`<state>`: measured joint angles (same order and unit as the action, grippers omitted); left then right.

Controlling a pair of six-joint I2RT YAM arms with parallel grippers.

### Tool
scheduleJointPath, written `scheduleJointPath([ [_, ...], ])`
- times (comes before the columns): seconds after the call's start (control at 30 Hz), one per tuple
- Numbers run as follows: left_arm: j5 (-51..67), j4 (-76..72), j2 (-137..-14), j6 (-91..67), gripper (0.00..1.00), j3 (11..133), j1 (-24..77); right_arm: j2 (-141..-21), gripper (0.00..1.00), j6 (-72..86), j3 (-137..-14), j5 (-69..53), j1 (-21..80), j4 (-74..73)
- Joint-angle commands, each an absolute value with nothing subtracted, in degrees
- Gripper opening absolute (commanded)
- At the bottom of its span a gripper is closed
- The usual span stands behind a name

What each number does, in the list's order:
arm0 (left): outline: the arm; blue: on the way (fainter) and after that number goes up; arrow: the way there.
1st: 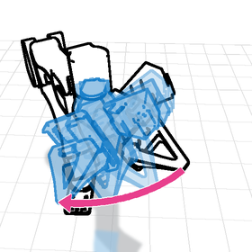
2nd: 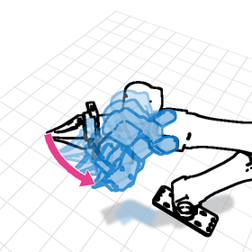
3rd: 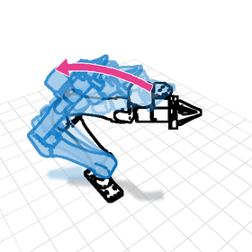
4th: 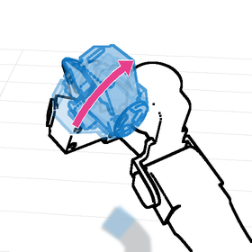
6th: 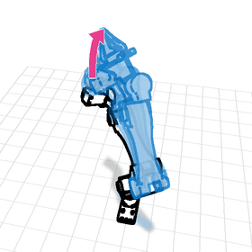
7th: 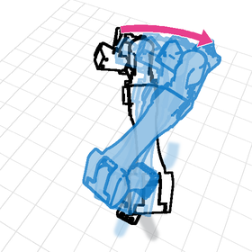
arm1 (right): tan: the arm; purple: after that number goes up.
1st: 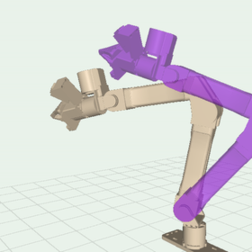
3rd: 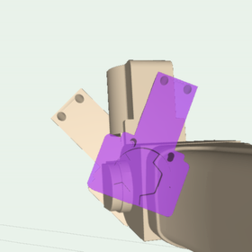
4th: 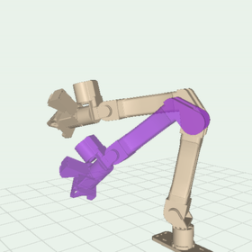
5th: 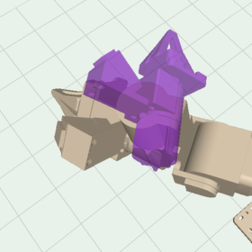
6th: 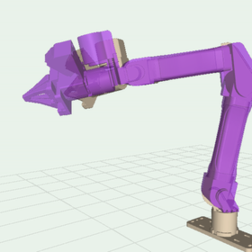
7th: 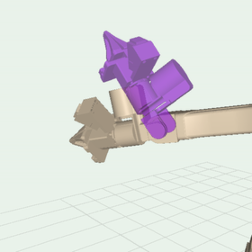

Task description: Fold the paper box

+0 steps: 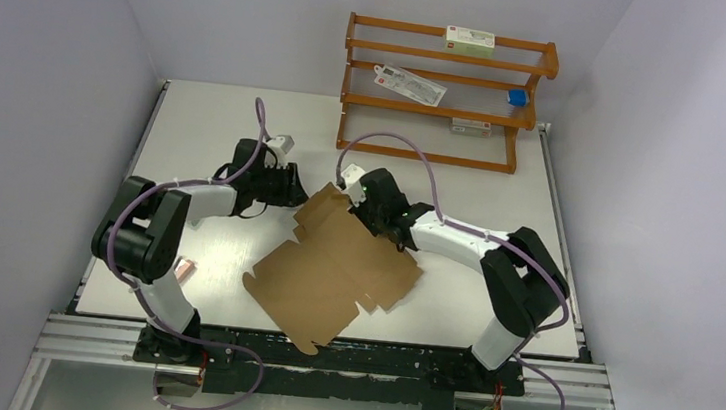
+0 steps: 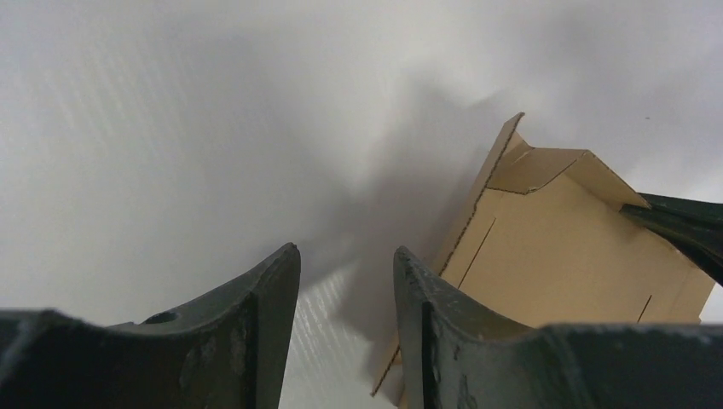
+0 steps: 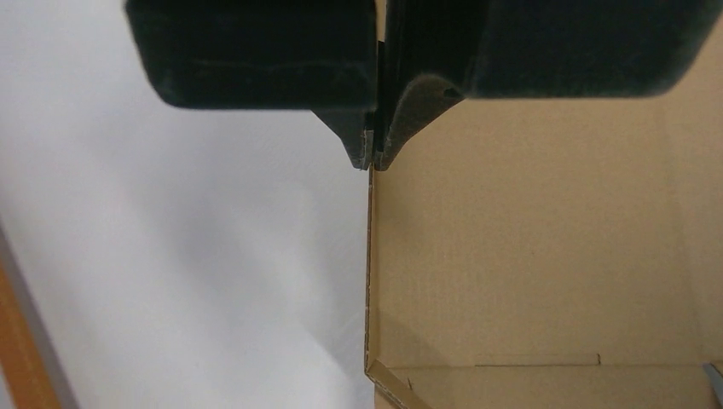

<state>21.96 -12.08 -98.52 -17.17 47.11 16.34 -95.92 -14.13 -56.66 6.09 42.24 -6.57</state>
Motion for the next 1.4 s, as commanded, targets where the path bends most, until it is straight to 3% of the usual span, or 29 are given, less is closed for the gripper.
scheduleJointPath([
  [0.0, 18.99, -10.83, -95.89, -19.34, 0.50, 46.38, 15.53, -96.20, 0.00, -23.03, -56.59, 13.61, 44.45, -1.32],
  [0.37, 27.73, -20.79, -99.94, -21.80, 0.51, 45.20, 10.84, -94.10, 0.00, -36.38, -54.97, 18.67, 46.43, 7.04],
  [0.77, 24.90, -30.26, -97.08, -25.12, 0.49, 42.07, 8.27, -95.56, 0.00, -62.38, -52.50, 21.46, 47.82, 21.27],
  [1.37, 30.51, -39.70, -97.71, -24.45, 0.44, 35.43, 8.09, -95.76, 0.00, -88.90, -33.91, 28.69, 60.40, 49.34],
])
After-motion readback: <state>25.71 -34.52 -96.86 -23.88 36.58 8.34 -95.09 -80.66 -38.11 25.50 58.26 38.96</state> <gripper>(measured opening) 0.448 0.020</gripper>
